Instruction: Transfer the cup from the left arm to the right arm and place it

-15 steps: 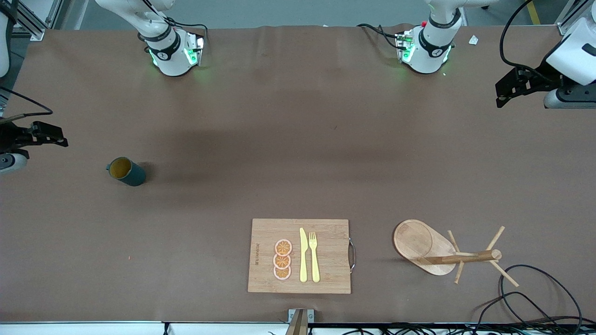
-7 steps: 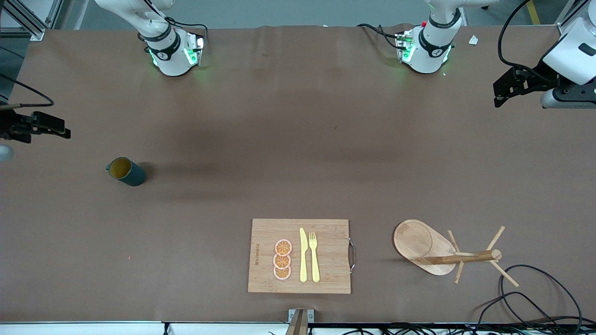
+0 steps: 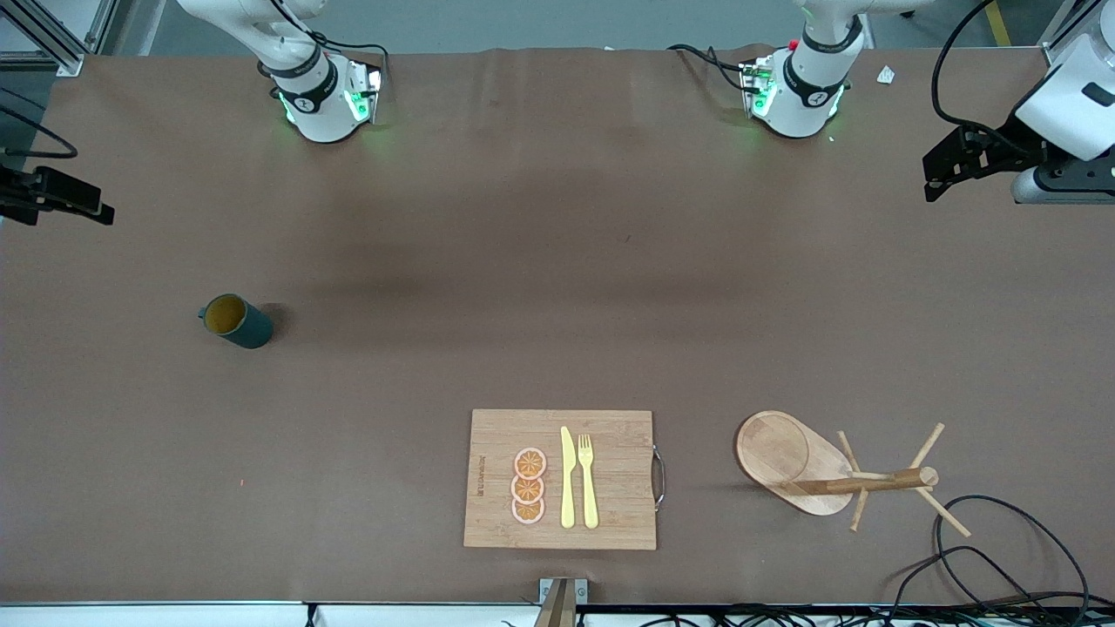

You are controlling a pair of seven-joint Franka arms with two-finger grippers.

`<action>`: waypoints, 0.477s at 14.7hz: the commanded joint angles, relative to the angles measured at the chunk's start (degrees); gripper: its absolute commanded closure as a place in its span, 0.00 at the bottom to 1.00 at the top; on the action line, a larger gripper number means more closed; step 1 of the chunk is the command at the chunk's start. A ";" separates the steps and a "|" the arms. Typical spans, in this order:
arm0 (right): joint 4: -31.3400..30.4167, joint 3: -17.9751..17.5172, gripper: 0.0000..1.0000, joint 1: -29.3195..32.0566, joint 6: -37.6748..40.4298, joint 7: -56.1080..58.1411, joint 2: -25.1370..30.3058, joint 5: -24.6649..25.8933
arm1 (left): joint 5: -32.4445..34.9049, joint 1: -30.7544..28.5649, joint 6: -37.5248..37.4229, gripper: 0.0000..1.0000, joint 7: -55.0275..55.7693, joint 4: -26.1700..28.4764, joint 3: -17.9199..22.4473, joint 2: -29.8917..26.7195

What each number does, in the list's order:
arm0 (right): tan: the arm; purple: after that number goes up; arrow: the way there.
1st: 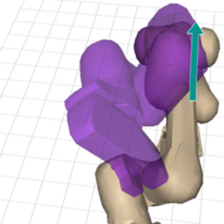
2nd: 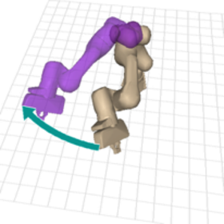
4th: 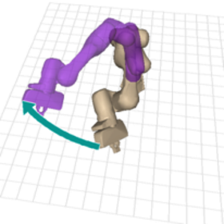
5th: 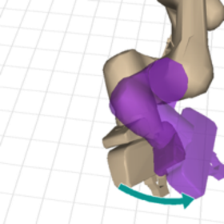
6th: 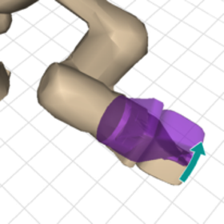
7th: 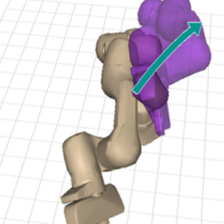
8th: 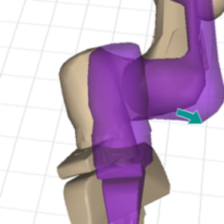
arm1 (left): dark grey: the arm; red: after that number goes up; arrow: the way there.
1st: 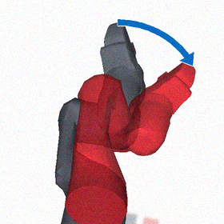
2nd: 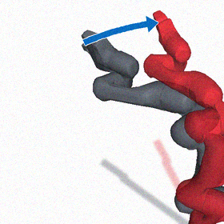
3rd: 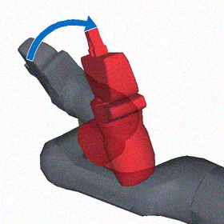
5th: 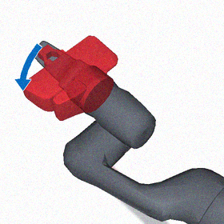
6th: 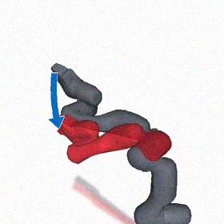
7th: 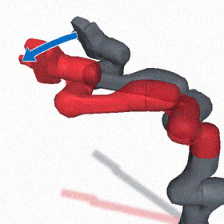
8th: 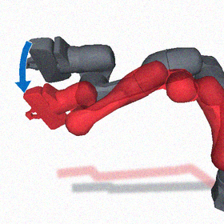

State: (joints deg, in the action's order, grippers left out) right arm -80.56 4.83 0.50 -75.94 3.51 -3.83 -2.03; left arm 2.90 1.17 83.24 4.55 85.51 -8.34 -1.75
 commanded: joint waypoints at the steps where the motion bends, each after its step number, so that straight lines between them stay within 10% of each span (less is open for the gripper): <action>1: -6.09 0.00 0.00 0.03 -1.32 -1.23 6.02 -0.09 | -0.96 -0.38 0.26 0.00 -0.94 0.10 -0.01 -0.28; 7: -10.58 0.09 0.00 0.20 -2.46 -0.96 9.29 0.09 | -0.96 -0.38 0.26 0.00 -0.94 0.10 -0.01 -0.28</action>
State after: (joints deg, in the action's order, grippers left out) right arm -88.09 5.06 0.53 -76.83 3.28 3.69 -2.00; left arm 2.90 1.17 83.24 4.55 85.54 -8.34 -1.74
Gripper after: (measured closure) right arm 0.000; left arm 0.000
